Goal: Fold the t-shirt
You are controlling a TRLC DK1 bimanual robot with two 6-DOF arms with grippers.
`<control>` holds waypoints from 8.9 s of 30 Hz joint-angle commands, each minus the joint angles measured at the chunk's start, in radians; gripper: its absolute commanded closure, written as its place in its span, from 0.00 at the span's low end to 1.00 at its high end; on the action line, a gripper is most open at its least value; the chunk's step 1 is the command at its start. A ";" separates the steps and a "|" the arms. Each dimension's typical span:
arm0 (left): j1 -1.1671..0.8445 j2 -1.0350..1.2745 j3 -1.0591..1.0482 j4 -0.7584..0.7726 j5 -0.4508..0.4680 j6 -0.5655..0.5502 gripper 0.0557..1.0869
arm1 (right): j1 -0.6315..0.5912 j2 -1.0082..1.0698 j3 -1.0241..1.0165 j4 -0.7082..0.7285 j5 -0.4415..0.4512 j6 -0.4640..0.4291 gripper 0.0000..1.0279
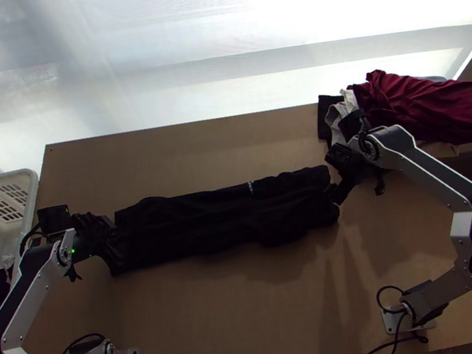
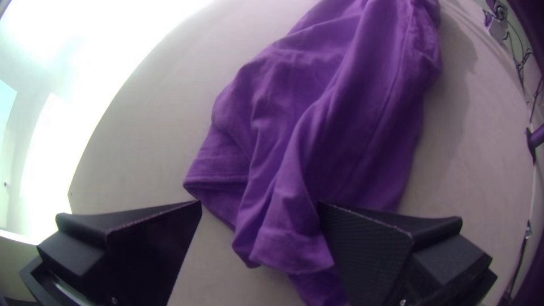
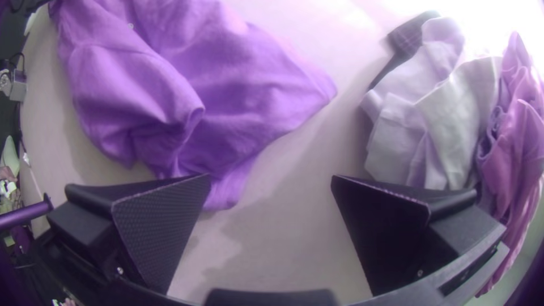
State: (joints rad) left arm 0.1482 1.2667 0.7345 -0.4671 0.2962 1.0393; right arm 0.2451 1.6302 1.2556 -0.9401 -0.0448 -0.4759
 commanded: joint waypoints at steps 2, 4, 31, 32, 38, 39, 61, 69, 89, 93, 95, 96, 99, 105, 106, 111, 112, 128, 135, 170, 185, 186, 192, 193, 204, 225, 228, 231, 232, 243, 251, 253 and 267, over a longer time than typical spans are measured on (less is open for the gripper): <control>0.021 0.095 0.086 -0.024 0.004 -0.024 0.04 | 0.010 -0.084 0.070 -0.048 -0.001 0.049 0.04; 0.057 0.126 0.151 -0.091 0.012 -0.042 0.04 | 0.045 -0.107 0.074 -0.066 -0.001 0.065 0.04; 0.116 -0.162 0.293 -0.246 0.046 -0.090 0.04 | 0.266 -0.109 0.051 -0.081 0.000 0.148 0.19; 0.090 -0.190 0.266 -0.209 0.034 -0.088 0.04 | 0.269 -0.102 0.045 -0.074 0.000 0.148 0.23; -0.234 -0.464 0.077 -0.194 -0.140 -0.090 0.04 | 0.310 -0.093 0.019 0.046 0.000 0.166 0.73; -0.338 -0.526 0.009 -0.136 -0.227 -0.085 0.04 | 0.315 -0.090 0.019 0.073 0.000 0.166 0.88; -0.610 -0.676 -0.454 0.102 -0.364 0.082 0.05 | 0.352 0.002 -0.105 0.317 -0.001 0.169 0.97; -0.595 -0.518 -0.506 0.240 -0.402 0.099 0.05 | 0.344 -0.009 -0.128 0.328 -0.001 0.175 0.97; -0.510 -0.178 -0.517 0.608 -0.471 0.142 0.05 | 0.342 -0.033 -0.142 0.351 -0.001 0.186 0.97; -0.499 -0.112 -0.501 0.663 -0.473 0.142 0.05 | 0.342 -0.007 -0.128 0.380 -0.001 0.184 0.97; -0.486 -0.086 -0.488 0.667 -0.471 0.140 0.05 | 0.342 0.007 -0.108 0.380 -0.001 0.184 0.97; -0.483 -0.076 -0.481 0.667 -0.471 0.142 0.05 | 0.344 0.014 -0.099 0.382 -0.001 0.184 0.97; -0.478 -0.053 -0.471 0.667 -0.471 0.142 0.05 | 0.356 0.043 -0.097 0.405 -0.004 0.184 0.97; -0.469 -0.018 -0.437 0.667 -0.471 0.136 0.06 | 0.355 0.200 -0.108 0.537 -0.030 0.180 0.97; -0.464 -0.016 -0.434 0.663 -0.471 0.136 0.11 | 0.349 0.227 -0.097 0.551 -0.030 0.183 0.97; -0.447 -0.066 -0.429 0.608 -0.471 0.150 0.61 | 0.341 0.289 -0.065 0.561 -0.040 0.191 0.97; -0.443 -0.081 -0.434 0.608 -0.471 0.160 0.72 | 0.341 0.287 -0.070 0.561 -0.041 0.192 0.97; -0.530 -0.224 -0.190 0.490 -0.463 0.334 0.86 | 0.352 0.065 -0.084 0.423 -0.050 0.184 0.97; -0.748 -0.135 -0.109 0.519 -0.476 0.401 0.86 | 0.229 -0.190 -0.084 0.331 -0.050 0.180 0.97; -1.181 0.701 0.733 0.496 -0.552 0.556 0.85 | -0.251 -0.618 -0.211 0.072 -0.102 0.164 0.97; -1.237 0.899 0.795 0.502 -0.631 0.597 0.81 | -0.274 -0.629 -0.206 0.055 -0.107 0.158 0.97; -1.236 0.910 0.781 0.524 -0.638 0.599 0.79 | -0.276 -0.629 -0.213 0.055 -0.106 0.157 0.97; -1.225 0.912 0.744 0.633 -0.666 0.571 0.04 | -0.280 -0.627 -0.251 0.057 -0.107 0.155 0.97; -1.225 0.899 0.750 0.653 -0.664 0.568 0.04 | -0.282 -0.627 -0.255 0.055 -0.107 0.154 0.97; -1.222 0.678 0.730 0.461 -0.638 0.570 0.04 | -0.280 -0.616 -0.263 0.066 -0.110 0.141 0.97; -1.205 0.491 0.626 0.119 -0.528 0.375 0.04 | -0.279 -0.616 -0.271 0.069 -0.127 0.126 0.97; -1.184 0.494 0.614 0.117 -0.526 0.363 0.04 | -0.277 -0.621 -0.269 0.069 -0.132 0.134 0.97; -1.136 0.458 0.615 0.116 -0.526 0.268 0.04 | -0.273 -0.645 -0.266 0.061 -0.156 0.148 0.97; -1.116 0.439 0.615 0.114 -0.528 0.225 0.04 | -0.262 -0.655 -0.266 0.060 -0.159 0.160 0.97; -0.891 0.319 0.668 -0.007 -0.534 -0.421 0.05 | 0.005 -0.553 -0.209 0.100 -0.159 0.289 0.97; -0.831 0.326 0.638 -0.139 -0.267 -0.673 0.61 | 0.175 -0.314 -0.059 0.130 -0.159 0.296 0.97; -0.780 0.375 0.710 -0.223 -0.089 -0.786 0.83 | 0.250 -0.260 -0.028 0.139 -0.158 0.290 0.97; -0.707 0.640 0.781 -0.249 0.340 -1.016 0.96 | 0.433 0.063 0.228 0.165 -0.158 0.249 0.97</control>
State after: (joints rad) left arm -0.5575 1.8290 1.5337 -0.7143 0.5541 0.0589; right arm 0.6159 1.5627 1.3655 -0.7860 -0.2028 -0.2096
